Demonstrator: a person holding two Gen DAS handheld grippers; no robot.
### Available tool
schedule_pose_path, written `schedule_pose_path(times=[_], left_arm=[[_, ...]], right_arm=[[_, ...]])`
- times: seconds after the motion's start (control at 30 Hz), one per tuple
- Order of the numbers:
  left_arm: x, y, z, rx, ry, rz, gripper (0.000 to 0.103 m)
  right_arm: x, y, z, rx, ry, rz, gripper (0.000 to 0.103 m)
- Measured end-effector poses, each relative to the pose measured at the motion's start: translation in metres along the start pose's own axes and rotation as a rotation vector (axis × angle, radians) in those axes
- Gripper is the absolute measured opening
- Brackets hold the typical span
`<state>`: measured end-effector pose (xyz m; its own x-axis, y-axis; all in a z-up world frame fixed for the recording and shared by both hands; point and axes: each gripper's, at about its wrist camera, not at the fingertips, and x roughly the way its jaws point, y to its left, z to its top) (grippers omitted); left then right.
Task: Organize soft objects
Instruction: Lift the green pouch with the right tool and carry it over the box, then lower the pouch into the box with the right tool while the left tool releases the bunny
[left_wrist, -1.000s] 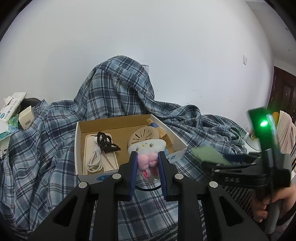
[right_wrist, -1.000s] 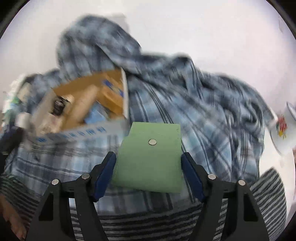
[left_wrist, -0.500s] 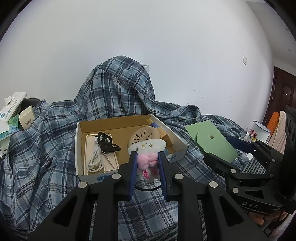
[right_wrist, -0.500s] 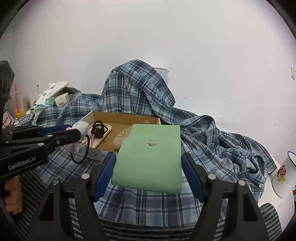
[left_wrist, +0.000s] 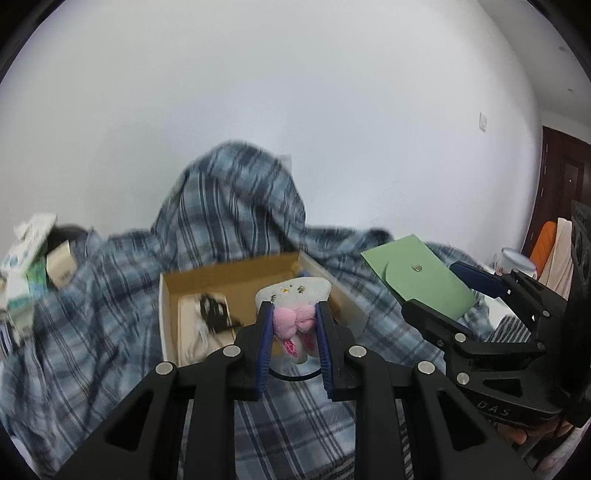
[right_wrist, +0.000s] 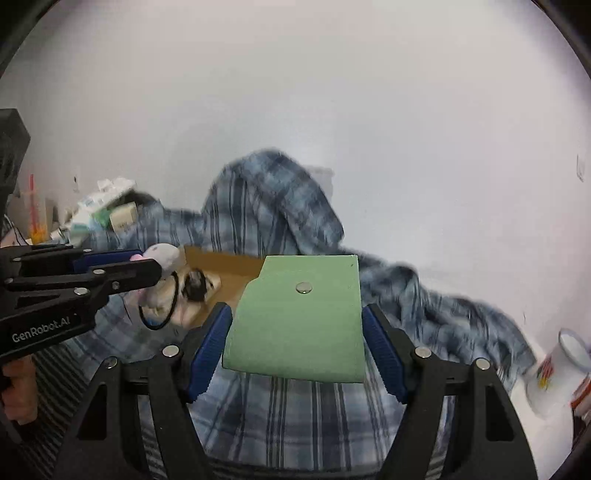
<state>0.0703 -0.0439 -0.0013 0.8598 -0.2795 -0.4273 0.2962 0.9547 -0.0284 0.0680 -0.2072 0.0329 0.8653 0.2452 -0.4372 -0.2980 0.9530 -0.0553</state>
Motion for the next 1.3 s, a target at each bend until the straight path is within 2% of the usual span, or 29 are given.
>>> schedule_pose_path(times=[0.1,0.23,0.43,0.5,0.57,0.67,0.8,0.9,0.97,1.0,1.03,1.07,1.1,1.13,1.2,1.3], left_arm=[[-0.009,0.004,0.021,0.005,-0.042,0.011,0.023],[-0.007,0.014,0.054,0.026,-0.082,0.064,0.023],[0.035,0.04,0.078,-0.008,-0.045,0.104,0.023],[0.054,0.049,0.074,-0.02,-0.014,0.128,0.023],[0.074,0.059,0.066,-0.045,0.029,0.112,0.023],[0.098,0.07,0.048,-0.064,0.092,0.1,0.023],[0.117,0.075,0.03,-0.076,0.152,0.086,0.023],[0.128,0.079,0.022,-0.09,0.179,0.108,0.023],[0.133,0.083,0.017,-0.099,0.198,0.108,0.034],[0.134,0.084,0.016,-0.106,0.204,0.108,0.055],[0.134,0.085,0.016,-0.11,0.201,0.112,0.087],[0.132,0.086,0.016,-0.113,0.192,0.122,0.095],[0.128,0.086,0.017,-0.113,0.163,0.139,0.1],[0.121,0.086,0.019,-0.108,0.116,0.161,0.101],[0.108,0.084,0.023,-0.095,0.054,0.181,0.101],[0.095,0.089,0.03,-0.136,0.008,0.168,0.101]], right_arm=[[-0.001,-0.001,0.029,-0.007,-0.04,0.031,0.071],[0.015,-0.004,0.064,0.008,-0.074,0.058,0.071],[0.066,-0.003,0.088,0.038,-0.039,0.097,0.071],[0.089,-0.002,0.085,0.043,-0.005,0.085,0.071],[0.112,-0.003,0.081,0.073,0.045,0.115,0.071],[0.135,-0.002,0.071,0.089,0.087,0.115,0.071],[0.159,0.001,0.057,0.097,0.141,0.124,0.071],[0.17,0.003,0.044,0.088,0.177,0.131,0.071],[0.176,0.006,0.037,0.071,0.204,0.141,0.071],[0.179,0.007,0.035,0.065,0.214,0.144,0.071],[0.181,0.008,0.032,0.06,0.222,0.141,0.071],[0.182,0.008,0.031,0.056,0.227,0.137,0.072],[0.183,0.009,0.03,0.054,0.234,0.133,0.074],[0.185,0.009,0.029,0.053,0.243,0.135,0.076],[0.184,0.007,0.028,0.059,0.244,0.13,0.09],[0.177,0.002,0.032,0.08,0.223,0.14,0.091]])
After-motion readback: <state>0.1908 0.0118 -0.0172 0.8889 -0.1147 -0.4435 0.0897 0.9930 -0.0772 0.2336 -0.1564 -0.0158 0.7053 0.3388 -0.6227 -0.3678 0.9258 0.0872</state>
